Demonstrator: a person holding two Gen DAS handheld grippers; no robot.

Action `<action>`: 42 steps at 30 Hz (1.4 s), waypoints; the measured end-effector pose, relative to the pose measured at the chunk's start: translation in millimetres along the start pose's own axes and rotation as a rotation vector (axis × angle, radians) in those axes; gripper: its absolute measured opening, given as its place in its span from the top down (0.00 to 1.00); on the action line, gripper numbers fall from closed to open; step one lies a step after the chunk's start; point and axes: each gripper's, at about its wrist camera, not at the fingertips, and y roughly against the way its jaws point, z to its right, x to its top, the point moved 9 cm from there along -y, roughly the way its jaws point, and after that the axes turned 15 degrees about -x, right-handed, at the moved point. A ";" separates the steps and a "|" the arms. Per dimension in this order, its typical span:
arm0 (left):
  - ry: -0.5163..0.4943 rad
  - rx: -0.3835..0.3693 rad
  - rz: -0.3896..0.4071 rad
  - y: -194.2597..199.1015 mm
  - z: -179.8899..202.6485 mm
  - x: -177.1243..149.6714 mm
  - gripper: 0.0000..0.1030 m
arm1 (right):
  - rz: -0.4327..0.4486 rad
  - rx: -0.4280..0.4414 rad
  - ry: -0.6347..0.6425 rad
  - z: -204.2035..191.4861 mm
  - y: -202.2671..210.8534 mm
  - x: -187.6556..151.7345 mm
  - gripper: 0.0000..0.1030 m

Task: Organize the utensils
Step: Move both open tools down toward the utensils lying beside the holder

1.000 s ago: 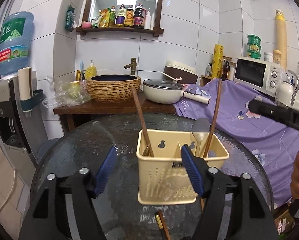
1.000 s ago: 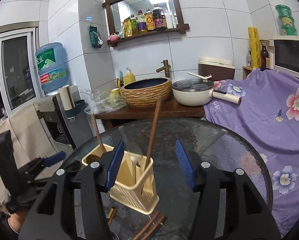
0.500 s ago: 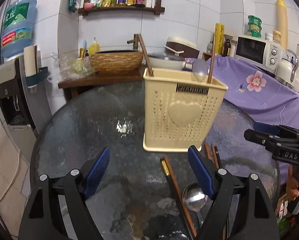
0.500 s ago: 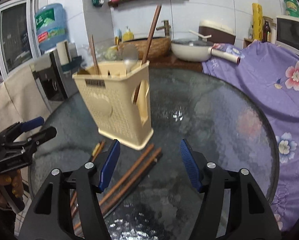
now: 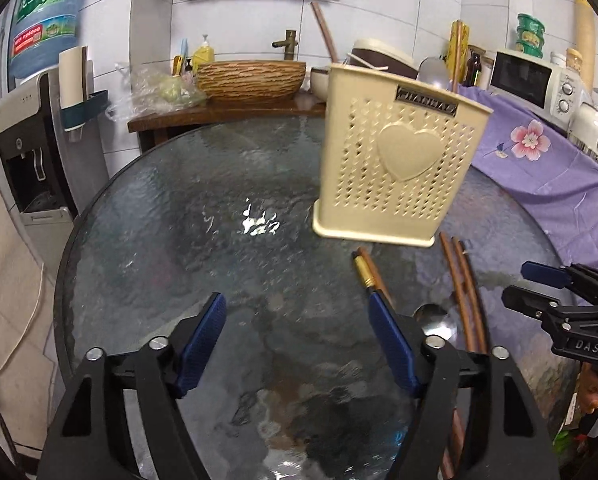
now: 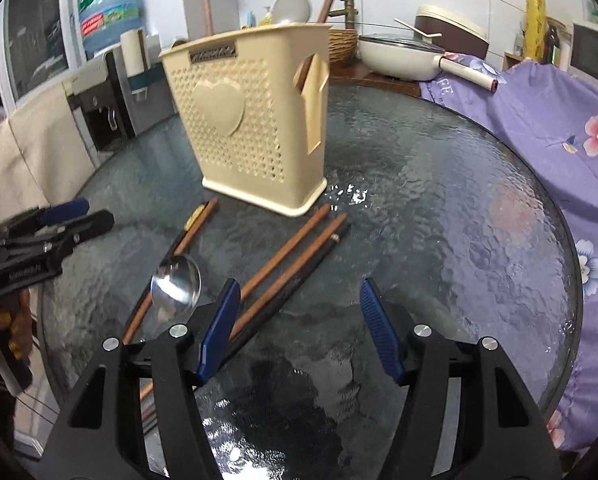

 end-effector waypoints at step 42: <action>-0.136 -0.131 -0.111 -31.3 83.1 -15.6 0.52 | -0.185 -0.074 0.050 28.4 -53.8 9.2 0.79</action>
